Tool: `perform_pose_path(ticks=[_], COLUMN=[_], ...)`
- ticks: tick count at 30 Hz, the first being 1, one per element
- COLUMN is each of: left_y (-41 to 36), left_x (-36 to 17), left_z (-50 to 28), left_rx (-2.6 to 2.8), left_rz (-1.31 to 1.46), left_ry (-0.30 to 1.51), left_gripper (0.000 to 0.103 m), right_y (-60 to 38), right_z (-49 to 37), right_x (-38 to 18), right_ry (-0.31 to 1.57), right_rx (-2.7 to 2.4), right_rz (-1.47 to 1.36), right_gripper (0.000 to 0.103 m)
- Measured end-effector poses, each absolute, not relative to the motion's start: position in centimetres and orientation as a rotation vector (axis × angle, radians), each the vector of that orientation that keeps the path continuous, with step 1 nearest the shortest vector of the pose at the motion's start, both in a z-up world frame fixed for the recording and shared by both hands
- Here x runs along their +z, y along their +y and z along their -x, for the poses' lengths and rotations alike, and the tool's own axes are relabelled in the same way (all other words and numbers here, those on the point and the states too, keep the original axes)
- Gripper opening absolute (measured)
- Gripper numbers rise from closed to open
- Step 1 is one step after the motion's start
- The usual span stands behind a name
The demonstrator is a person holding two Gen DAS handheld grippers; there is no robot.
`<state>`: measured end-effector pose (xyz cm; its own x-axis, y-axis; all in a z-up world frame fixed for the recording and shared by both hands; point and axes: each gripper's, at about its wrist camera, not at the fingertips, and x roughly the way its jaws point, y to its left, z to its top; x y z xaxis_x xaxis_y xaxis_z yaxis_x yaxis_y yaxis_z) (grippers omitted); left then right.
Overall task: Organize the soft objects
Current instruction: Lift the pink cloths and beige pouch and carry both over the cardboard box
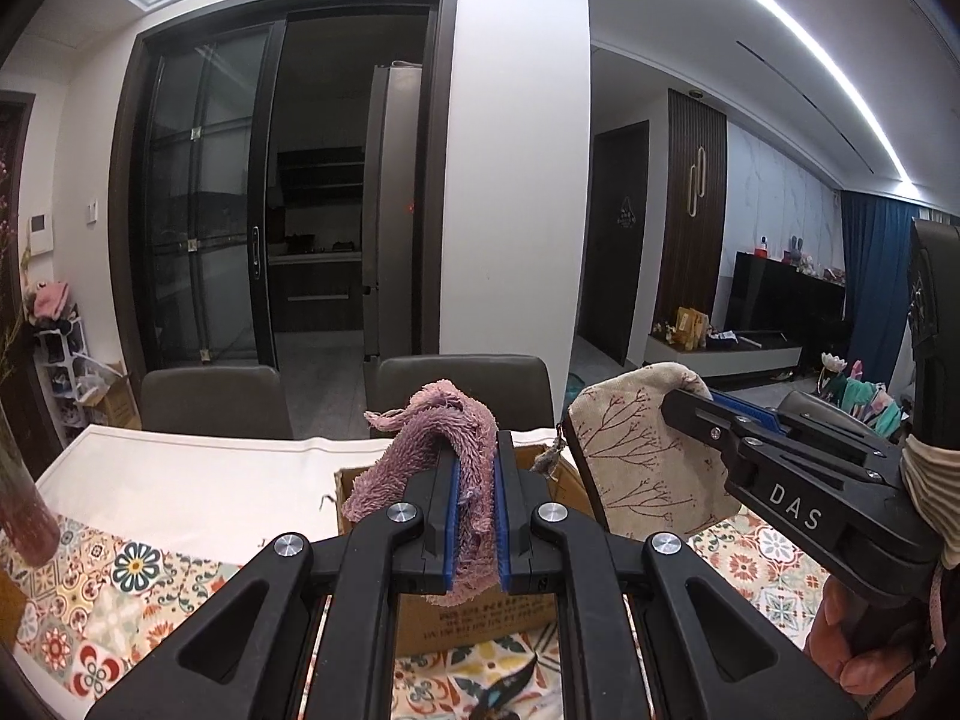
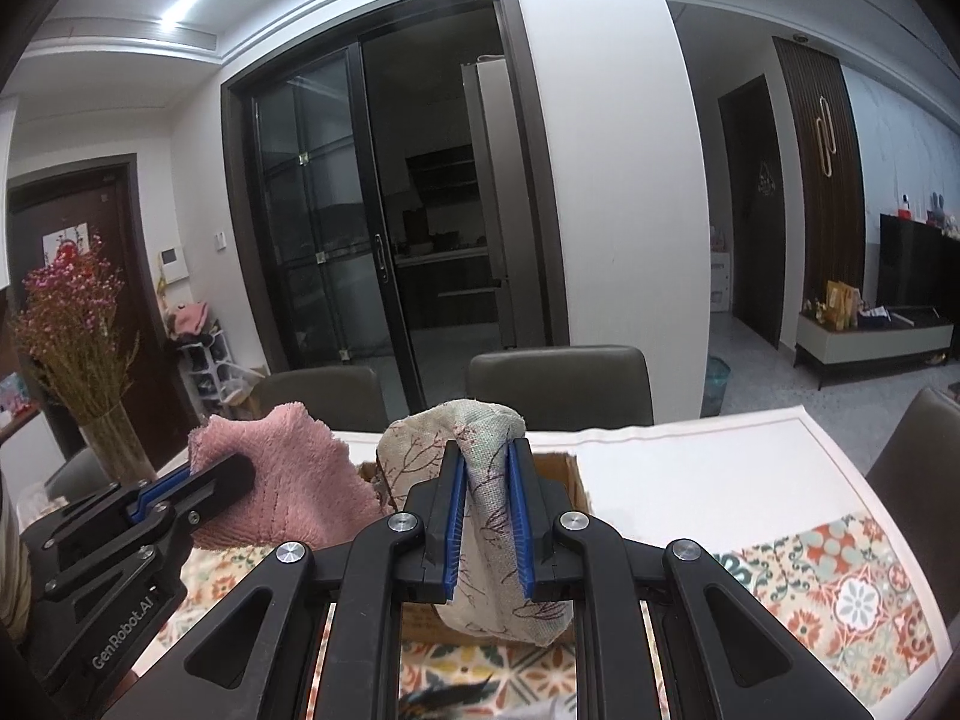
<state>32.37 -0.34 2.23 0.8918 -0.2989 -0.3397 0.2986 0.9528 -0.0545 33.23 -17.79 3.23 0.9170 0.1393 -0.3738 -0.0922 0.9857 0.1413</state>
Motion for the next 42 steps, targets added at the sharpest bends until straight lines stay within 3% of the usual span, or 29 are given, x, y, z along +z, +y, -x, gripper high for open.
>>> perform_pose_path(ticks=[17,42], left_y=[-1.0,-2.9], left_x=[0.4,-5.8], left_z=[-37.4,-43.6], left_rx=[-0.313,-0.31], left_rz=[0.004,-0.046], left_ry=[0.401,0.601], left_gripper=[0.011,0.011], right_y=[-17.6,-16.5], right_z=[-38.5,-47.3], right_x=[3.1,-2.6], right_ry=[0.389,0.585], right_rx=[0.124,0.109], right_rz=[-0.098,-0.069], right_gripper=[0.016,0.016])
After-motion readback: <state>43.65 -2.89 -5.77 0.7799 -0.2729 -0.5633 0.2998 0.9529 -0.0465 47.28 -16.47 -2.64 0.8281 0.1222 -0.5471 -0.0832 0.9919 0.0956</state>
